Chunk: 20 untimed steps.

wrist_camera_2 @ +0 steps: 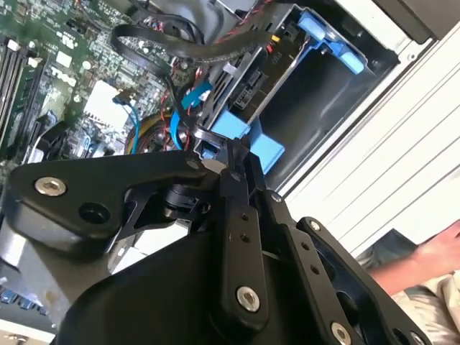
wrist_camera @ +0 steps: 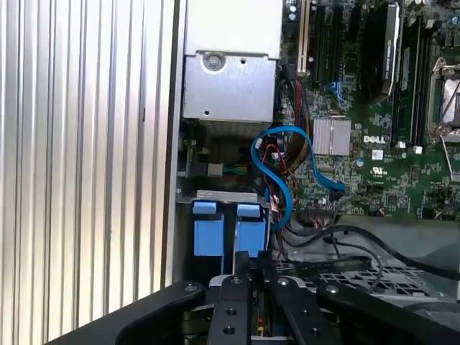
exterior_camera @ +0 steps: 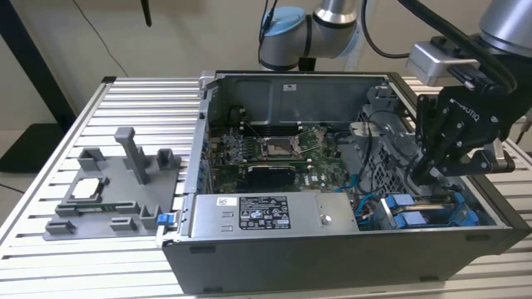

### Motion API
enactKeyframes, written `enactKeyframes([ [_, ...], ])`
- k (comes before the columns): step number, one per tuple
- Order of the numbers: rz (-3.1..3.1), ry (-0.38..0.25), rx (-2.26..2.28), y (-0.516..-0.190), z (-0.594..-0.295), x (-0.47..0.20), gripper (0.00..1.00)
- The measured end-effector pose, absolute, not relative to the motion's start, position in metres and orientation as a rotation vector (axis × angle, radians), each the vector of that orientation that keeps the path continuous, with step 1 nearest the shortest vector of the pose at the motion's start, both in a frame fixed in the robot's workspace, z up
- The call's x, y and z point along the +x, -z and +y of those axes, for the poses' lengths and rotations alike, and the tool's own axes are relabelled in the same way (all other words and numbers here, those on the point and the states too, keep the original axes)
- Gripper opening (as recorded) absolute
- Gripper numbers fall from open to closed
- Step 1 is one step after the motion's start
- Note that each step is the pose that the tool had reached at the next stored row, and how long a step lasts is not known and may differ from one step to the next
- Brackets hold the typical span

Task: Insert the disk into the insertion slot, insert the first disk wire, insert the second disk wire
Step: 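Insert the second disk wire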

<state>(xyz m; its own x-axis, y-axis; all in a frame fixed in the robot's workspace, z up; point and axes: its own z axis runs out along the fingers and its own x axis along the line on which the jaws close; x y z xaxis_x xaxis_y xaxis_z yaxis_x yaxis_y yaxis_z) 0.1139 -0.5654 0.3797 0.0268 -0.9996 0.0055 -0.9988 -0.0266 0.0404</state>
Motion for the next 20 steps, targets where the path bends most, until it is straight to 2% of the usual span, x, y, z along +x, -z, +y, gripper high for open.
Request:
enactKeyframes([
  [6, -2.17, 0.038, 2.226, -0.3796, -0.5654, 0.1139, 0.0],
  [14, -2.145, 0.098, 2.2, -0.3758, -0.5657, 0.1187, 0.0],
  [20, -2.144, 0.099, 2.2, -0.375, -0.5657, 0.1201, 0.0],
])
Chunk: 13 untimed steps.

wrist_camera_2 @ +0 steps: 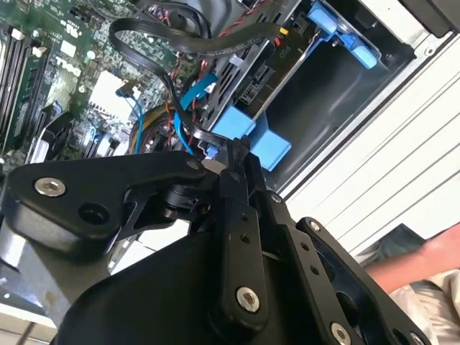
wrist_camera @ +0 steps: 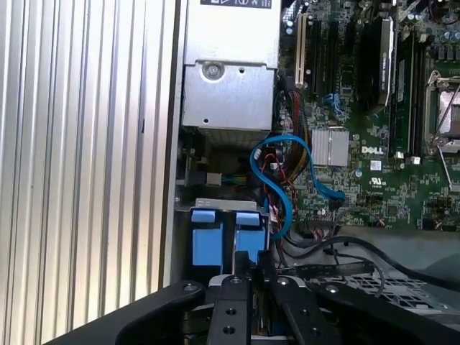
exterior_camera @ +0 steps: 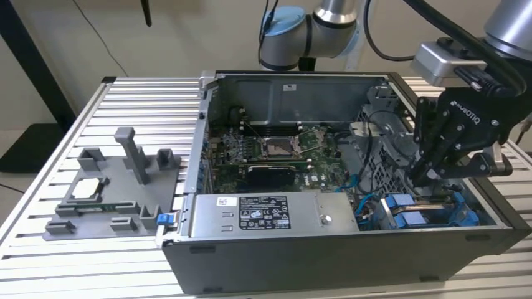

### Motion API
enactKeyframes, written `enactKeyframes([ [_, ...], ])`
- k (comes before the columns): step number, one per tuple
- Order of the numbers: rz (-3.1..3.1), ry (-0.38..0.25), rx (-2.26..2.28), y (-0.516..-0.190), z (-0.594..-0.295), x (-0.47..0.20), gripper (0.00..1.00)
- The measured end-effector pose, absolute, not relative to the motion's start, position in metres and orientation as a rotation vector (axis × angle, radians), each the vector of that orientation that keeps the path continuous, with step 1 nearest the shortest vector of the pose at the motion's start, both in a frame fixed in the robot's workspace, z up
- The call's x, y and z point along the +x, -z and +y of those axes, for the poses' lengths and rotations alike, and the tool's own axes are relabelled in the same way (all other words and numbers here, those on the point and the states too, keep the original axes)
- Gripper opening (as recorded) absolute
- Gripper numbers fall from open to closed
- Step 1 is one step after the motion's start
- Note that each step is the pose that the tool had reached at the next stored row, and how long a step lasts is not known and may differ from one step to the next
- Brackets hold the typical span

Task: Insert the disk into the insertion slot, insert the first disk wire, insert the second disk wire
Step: 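Insert the second disk wire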

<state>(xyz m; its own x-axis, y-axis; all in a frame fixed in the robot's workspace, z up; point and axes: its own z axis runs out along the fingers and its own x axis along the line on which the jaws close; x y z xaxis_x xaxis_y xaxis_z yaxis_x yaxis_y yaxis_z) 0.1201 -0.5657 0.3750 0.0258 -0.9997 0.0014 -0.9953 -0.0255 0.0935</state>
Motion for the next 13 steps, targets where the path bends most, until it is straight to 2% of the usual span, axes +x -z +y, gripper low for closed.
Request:
enactKeyframes([
  [13, -2.148, 0.113, 2.208, -0.361, -0.566, 0.136, 0.0],
])
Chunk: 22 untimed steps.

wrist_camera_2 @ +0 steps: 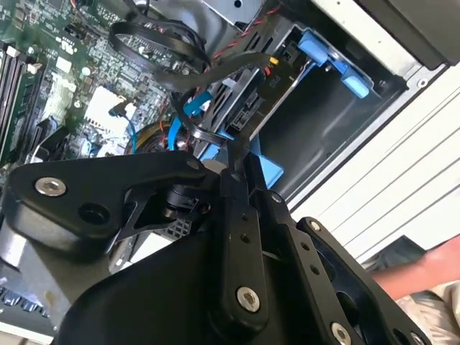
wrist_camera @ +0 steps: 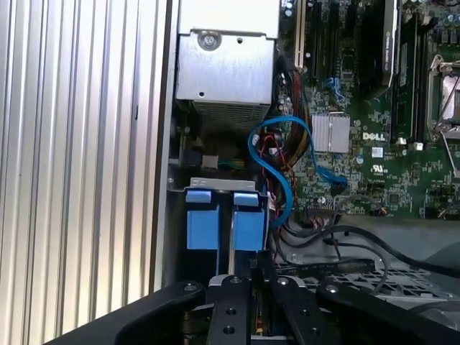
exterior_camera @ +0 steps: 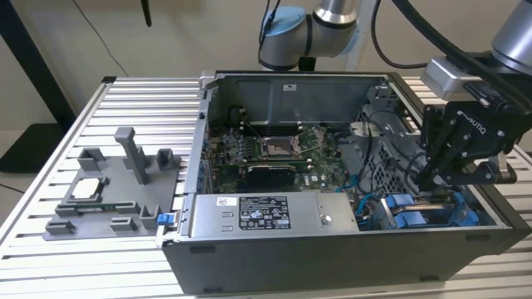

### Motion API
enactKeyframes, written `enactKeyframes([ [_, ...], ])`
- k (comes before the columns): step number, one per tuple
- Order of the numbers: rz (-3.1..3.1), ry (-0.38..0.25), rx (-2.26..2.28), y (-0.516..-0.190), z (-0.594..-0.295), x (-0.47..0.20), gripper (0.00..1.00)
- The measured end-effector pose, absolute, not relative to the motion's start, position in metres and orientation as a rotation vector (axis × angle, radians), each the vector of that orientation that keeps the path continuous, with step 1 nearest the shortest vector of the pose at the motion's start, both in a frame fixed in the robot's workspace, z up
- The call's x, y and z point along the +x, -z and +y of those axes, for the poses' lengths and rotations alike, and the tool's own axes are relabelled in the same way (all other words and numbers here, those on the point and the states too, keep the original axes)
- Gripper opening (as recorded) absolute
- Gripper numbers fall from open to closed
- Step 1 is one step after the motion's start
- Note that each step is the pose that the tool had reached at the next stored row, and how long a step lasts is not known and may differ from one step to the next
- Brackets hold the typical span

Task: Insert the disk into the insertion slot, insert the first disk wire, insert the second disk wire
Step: 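Insert the second disk wire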

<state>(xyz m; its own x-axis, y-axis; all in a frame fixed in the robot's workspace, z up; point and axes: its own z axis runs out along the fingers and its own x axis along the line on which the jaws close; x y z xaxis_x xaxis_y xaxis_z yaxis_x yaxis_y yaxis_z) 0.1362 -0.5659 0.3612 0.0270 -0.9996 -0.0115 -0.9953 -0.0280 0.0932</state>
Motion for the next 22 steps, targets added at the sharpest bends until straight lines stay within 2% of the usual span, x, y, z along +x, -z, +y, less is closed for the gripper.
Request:
enactKeyframes([
  [17, -2.079, 0.11, 2.277, -0.349, -0.566, 0.148, 0.0],
  [22, -2.084, 0.129, 2.29, -0.345, -0.566, 0.151, 0.0],
])
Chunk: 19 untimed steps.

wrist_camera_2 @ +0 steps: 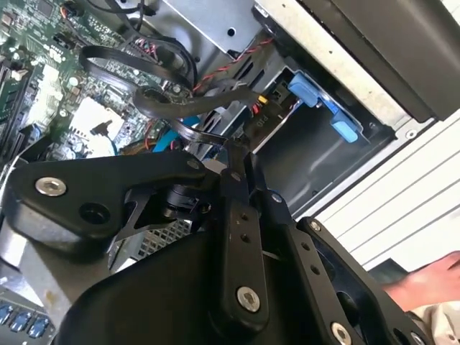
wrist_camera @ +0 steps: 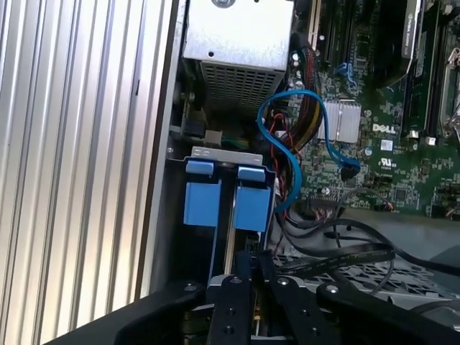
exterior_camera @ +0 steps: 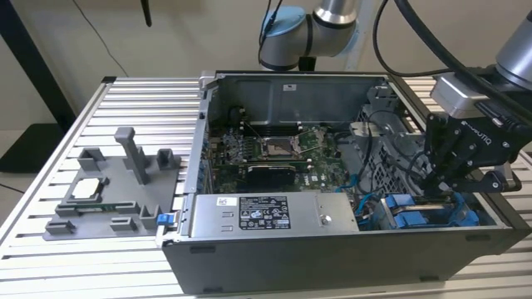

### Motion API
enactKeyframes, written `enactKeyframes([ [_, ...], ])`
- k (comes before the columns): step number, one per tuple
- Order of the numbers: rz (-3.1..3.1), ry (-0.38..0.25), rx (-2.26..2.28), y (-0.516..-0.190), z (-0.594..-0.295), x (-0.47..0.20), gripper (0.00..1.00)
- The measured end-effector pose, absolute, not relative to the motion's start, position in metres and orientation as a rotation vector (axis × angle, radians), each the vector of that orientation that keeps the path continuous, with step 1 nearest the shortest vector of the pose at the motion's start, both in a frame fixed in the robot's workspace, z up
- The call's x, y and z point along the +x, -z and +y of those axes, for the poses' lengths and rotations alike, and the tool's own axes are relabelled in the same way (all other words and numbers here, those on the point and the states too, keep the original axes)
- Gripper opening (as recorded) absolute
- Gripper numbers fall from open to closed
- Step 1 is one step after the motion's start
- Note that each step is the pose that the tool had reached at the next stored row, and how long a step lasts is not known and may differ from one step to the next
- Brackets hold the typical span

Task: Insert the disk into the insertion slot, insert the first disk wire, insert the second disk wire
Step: 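Insert the second disk wire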

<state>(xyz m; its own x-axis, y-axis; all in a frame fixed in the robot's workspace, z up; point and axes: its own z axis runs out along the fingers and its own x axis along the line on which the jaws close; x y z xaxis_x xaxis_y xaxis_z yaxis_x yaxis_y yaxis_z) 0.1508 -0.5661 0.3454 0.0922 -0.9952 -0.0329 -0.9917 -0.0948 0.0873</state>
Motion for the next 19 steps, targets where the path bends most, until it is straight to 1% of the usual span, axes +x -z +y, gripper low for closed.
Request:
enactKeyframes([
  [4, -2.091, 0.148, 2.3, -0.343, -0.566, 0.1521, 0.0],
  [19, -2.102, 0.156, 2.288, -0.3399, -0.5699, 0.153, 0.0],
])
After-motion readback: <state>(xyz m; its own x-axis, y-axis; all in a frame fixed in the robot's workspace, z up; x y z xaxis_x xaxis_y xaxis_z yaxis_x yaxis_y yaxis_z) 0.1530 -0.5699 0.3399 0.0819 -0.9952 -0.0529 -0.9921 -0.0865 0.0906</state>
